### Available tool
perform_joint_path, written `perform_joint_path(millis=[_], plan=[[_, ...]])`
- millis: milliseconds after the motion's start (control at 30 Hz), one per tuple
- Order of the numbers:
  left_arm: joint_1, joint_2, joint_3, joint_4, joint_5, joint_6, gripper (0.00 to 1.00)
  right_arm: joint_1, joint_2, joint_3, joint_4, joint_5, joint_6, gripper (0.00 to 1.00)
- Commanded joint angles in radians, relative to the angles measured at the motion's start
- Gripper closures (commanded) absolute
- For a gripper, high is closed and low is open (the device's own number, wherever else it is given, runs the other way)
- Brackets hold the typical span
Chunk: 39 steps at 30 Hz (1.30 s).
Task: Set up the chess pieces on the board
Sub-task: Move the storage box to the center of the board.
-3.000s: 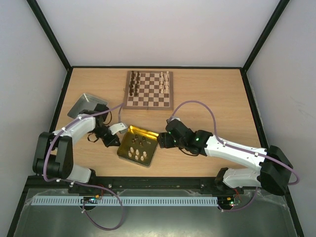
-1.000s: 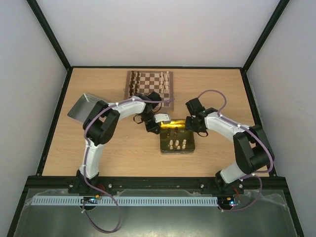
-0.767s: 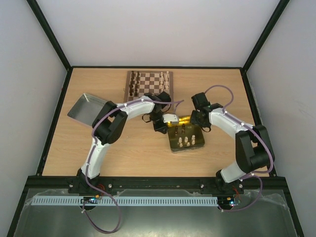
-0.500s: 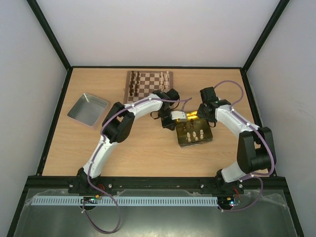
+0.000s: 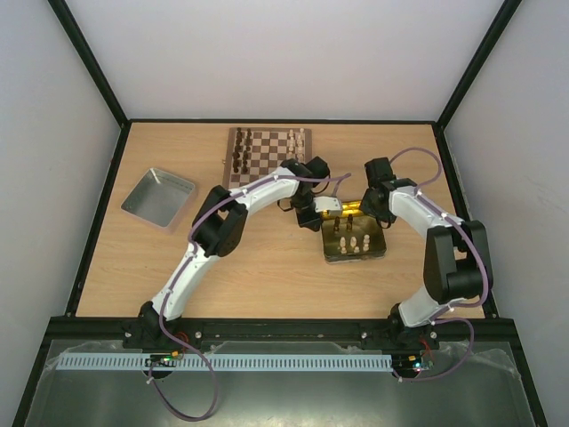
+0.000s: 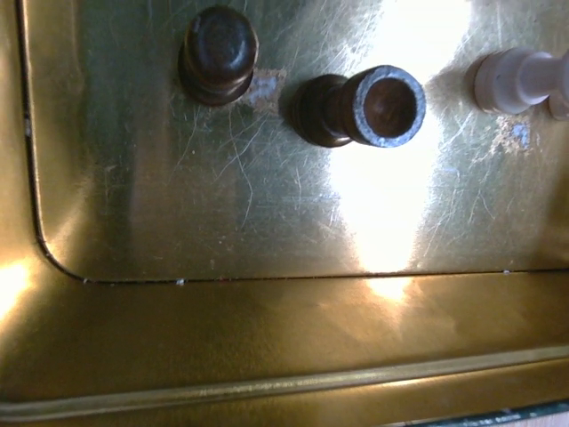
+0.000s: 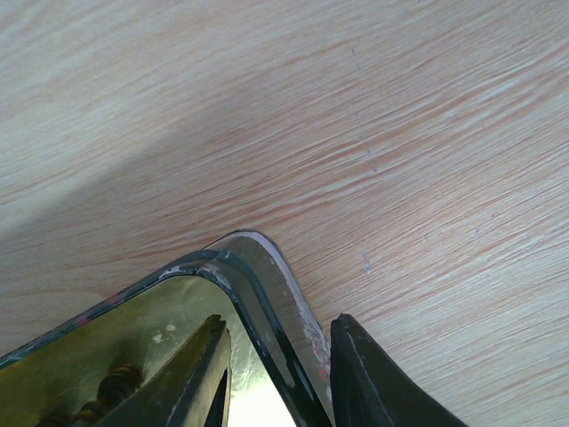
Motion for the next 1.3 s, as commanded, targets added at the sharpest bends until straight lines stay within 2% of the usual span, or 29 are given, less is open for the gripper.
perform_joint_path(millis=[0,200,467,500,600,700,833,933,1267], plan=[[-0.049,0.006,0.041,0.071,0.057,-0.021,0.98,0.020,0.051,0.019,-0.004,-0.111,0.020,0.71],[-0.050,-0.007,0.027,0.069,0.060,-0.021,0.98,0.011,0.084,0.020,-0.007,-0.089,0.026,0.72],[-0.058,-0.013,0.010,0.072,0.065,-0.021,0.98,-0.060,0.074,0.000,-0.006,-0.046,0.040,0.64],[-0.059,-0.011,0.010,0.073,0.065,-0.021,0.98,-0.072,0.069,0.000,-0.004,-0.045,0.040,0.61],[-0.063,-0.012,0.008,0.072,0.061,-0.020,0.98,-0.078,0.055,0.007,-0.008,-0.020,0.040,0.43],[-0.067,-0.011,0.010,0.077,0.059,-0.020,0.98,-0.077,0.047,0.016,-0.012,-0.003,0.068,0.31],[-0.076,-0.005,0.016,0.081,0.057,-0.023,0.98,-0.080,0.049,0.015,-0.020,0.018,0.075,0.29],[-0.082,0.001,0.020,0.085,0.055,-0.026,0.98,-0.088,0.028,0.020,-0.021,0.042,0.082,0.19],[-0.108,0.052,0.082,0.086,0.028,-0.038,0.98,-0.108,-0.102,0.052,-0.061,0.117,0.091,0.17]])
